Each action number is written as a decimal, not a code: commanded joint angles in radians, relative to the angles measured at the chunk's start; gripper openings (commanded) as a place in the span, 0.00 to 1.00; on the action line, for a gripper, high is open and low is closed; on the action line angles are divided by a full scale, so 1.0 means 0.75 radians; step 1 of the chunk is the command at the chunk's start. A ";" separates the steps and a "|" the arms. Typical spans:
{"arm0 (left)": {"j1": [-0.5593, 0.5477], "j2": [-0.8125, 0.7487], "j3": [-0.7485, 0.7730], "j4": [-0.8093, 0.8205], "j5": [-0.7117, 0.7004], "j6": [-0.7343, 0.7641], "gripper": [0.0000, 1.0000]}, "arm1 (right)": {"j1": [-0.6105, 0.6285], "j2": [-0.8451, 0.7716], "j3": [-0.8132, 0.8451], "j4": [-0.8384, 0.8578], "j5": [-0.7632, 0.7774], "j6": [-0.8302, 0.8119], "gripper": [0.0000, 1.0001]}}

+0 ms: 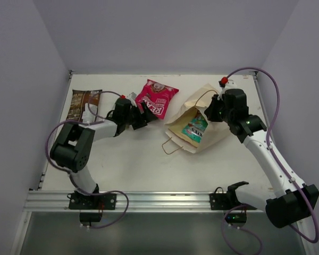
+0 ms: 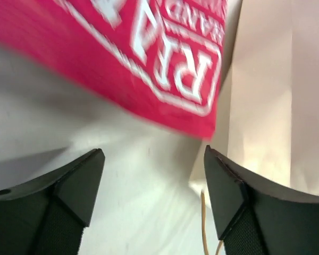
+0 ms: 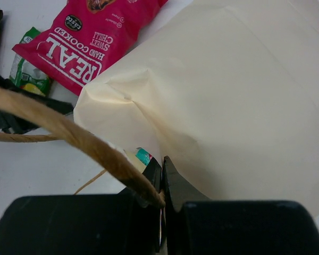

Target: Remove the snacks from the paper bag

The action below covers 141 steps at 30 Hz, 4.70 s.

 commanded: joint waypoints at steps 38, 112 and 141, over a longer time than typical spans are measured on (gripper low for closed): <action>-0.633 0.104 0.248 0.195 -0.409 0.111 0.78 | -0.006 -0.099 0.008 0.023 -0.159 -0.011 0.00; -0.592 -0.598 -0.108 -0.135 -0.413 -0.452 0.88 | -0.014 -0.111 0.015 0.021 0.033 0.101 0.00; -0.670 -0.084 0.305 -0.135 -0.597 -0.403 0.00 | -0.016 -0.195 -0.141 0.087 0.022 0.173 0.00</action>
